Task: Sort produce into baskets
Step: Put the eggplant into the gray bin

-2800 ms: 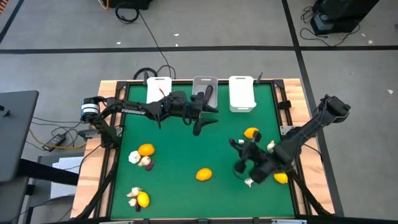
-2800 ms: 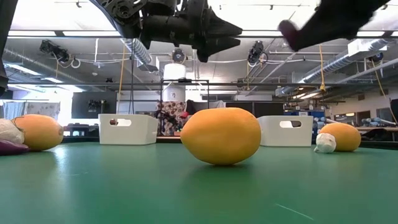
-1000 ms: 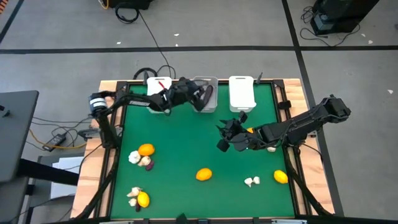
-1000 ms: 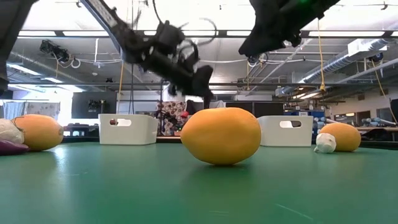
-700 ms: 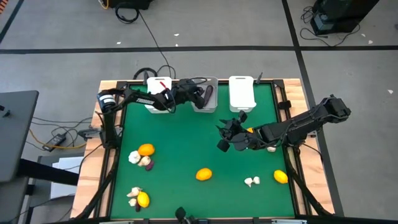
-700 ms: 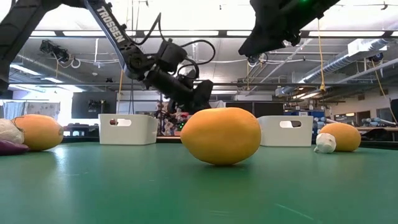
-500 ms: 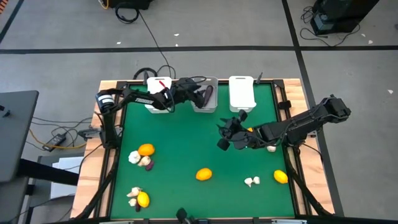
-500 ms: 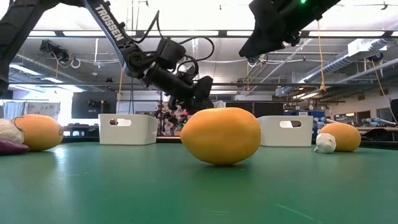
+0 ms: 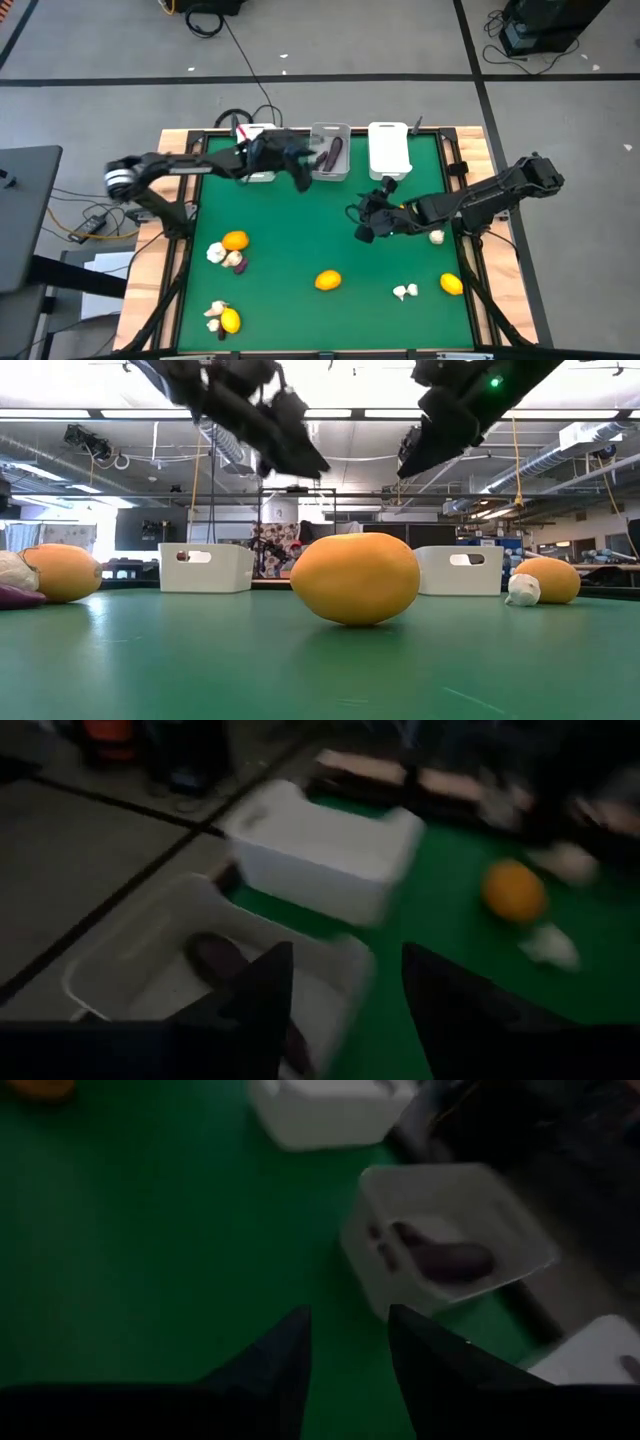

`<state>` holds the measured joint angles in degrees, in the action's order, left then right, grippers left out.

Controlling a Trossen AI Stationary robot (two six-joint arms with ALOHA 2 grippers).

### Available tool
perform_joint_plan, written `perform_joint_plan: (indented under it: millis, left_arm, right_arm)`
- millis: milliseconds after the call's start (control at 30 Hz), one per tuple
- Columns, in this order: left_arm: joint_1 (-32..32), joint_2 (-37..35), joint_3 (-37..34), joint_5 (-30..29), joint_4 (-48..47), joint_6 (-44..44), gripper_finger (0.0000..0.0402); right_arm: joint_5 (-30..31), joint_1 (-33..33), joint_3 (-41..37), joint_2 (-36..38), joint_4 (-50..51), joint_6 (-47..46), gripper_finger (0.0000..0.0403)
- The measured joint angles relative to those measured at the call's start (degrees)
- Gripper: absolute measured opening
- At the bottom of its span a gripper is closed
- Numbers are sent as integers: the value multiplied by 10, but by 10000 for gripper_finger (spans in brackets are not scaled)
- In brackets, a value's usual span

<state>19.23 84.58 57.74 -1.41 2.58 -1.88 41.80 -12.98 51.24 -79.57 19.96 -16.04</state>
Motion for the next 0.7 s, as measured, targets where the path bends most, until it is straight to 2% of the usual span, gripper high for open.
perform_joint_plan:
  millis: [133,233,400,500,700]
  left_arm:
    - [-57,-54,0,56,-172,0,185]
    - [-103,-79,0,87,-312,-43,184]
    - [-185,-80,0,83,-499,-109,184]
    - [-229,-70,-1,79,-548,-153,184]
    - [-306,-61,-18,76,-543,-285,184]
  right_arm:
    - [-70,4,0,0,-3,1,146]
    - [-75,4,0,0,-3,-4,146]
    - [-74,4,0,0,-3,-28,146]
    - [-74,4,0,0,-4,-35,146]
    - [-62,19,0,0,-28,37,146]
